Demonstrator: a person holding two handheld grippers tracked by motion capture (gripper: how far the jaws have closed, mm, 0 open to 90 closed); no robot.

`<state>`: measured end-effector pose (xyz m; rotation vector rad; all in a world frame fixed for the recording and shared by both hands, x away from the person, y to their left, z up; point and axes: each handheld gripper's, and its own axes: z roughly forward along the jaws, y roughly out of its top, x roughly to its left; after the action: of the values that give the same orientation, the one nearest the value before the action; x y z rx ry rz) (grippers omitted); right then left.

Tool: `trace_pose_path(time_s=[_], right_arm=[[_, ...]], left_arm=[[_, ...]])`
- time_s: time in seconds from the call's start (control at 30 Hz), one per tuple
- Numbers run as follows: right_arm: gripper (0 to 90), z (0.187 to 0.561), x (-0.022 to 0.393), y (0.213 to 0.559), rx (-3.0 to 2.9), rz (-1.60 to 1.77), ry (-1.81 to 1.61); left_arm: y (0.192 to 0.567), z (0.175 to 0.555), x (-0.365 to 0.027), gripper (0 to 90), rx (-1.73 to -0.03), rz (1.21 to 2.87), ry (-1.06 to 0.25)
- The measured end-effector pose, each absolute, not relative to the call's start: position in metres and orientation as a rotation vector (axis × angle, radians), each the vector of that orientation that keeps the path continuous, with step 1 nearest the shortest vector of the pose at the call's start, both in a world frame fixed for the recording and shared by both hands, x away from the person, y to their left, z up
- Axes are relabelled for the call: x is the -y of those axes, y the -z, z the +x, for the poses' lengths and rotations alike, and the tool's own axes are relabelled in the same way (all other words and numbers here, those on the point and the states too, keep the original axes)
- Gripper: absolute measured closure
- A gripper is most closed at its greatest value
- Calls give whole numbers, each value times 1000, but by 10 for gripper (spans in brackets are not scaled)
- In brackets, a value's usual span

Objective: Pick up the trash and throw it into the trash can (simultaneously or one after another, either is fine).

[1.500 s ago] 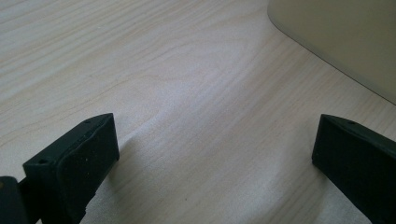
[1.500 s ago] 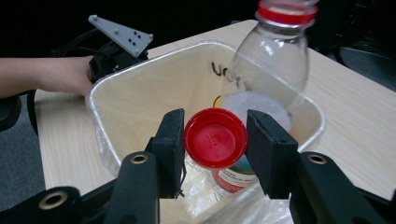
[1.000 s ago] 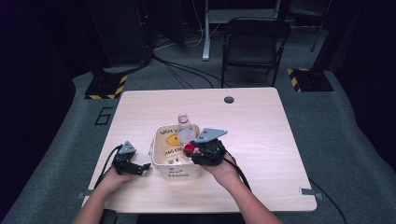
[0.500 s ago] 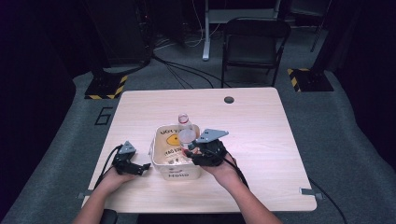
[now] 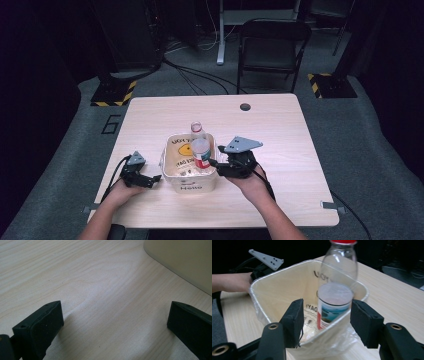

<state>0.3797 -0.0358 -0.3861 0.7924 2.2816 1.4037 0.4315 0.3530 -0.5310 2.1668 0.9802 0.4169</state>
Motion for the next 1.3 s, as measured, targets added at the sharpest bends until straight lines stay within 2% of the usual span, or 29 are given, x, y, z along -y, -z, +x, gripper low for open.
trace_pose_path(time_s=[0.6, 1.3], right_arm=[[402, 380, 95, 373, -2148, 880, -1361], [386, 380, 142, 413, -2079, 1075, -1285]], left_arm=[[530, 429, -354, 2, -972, 2180, -415], [530, 429, -355, 2, -972, 2181, -415]])
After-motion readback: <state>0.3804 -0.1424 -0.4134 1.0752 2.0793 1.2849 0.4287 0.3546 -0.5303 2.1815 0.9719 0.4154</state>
